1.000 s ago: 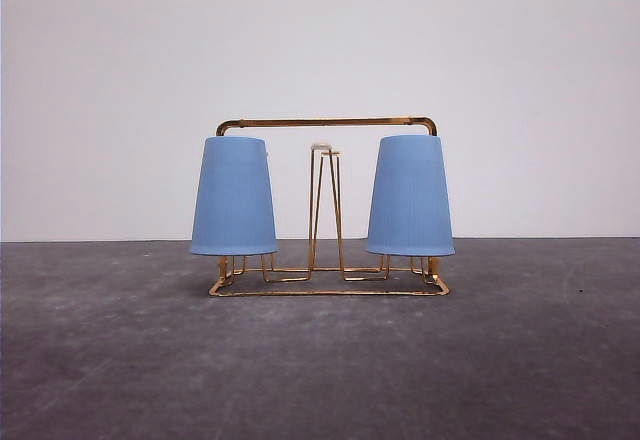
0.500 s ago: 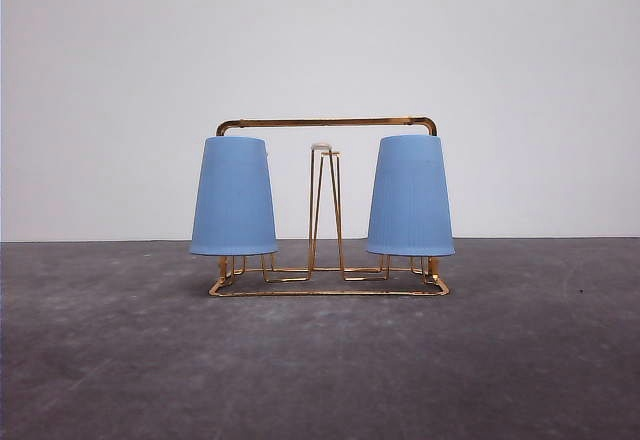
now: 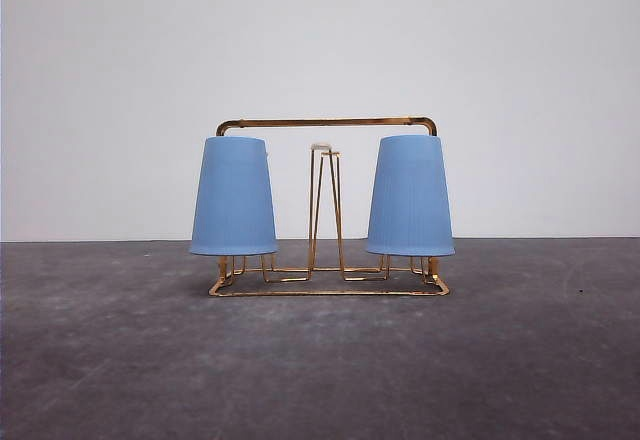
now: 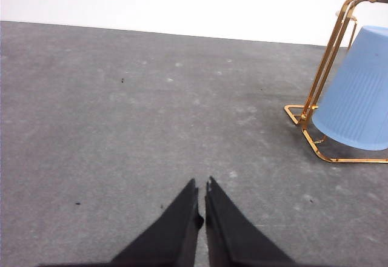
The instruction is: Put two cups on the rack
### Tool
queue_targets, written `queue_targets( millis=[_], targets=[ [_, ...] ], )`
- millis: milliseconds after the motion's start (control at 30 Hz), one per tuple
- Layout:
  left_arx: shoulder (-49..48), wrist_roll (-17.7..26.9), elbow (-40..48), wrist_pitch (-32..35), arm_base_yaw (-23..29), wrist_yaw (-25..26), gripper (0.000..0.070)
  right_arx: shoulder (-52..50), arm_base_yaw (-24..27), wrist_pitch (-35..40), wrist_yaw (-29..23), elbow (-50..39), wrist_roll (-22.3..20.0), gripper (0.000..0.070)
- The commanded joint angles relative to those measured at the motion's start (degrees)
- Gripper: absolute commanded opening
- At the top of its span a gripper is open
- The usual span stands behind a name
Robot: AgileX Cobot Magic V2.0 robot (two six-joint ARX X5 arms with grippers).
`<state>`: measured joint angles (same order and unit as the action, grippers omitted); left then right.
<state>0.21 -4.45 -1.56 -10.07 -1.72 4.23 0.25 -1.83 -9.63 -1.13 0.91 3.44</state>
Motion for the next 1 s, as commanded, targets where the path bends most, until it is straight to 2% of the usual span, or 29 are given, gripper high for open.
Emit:
queue_targets(
  millis=[0, 967],
  targets=[
    [-0.02, 0.57, 0.85, 0.72, 0.11, -0.17, 0.0, -0.04, 0.02, 0.63, -0.04, -0.17, 0.63, 0.0032],
    [-0.02, 0.57, 0.85, 0.72, 0.1, -0.17, 0.0, -0.04, 0.02, 0.63, -0.03, -0.17, 0.63, 0.0032]
  ],
)
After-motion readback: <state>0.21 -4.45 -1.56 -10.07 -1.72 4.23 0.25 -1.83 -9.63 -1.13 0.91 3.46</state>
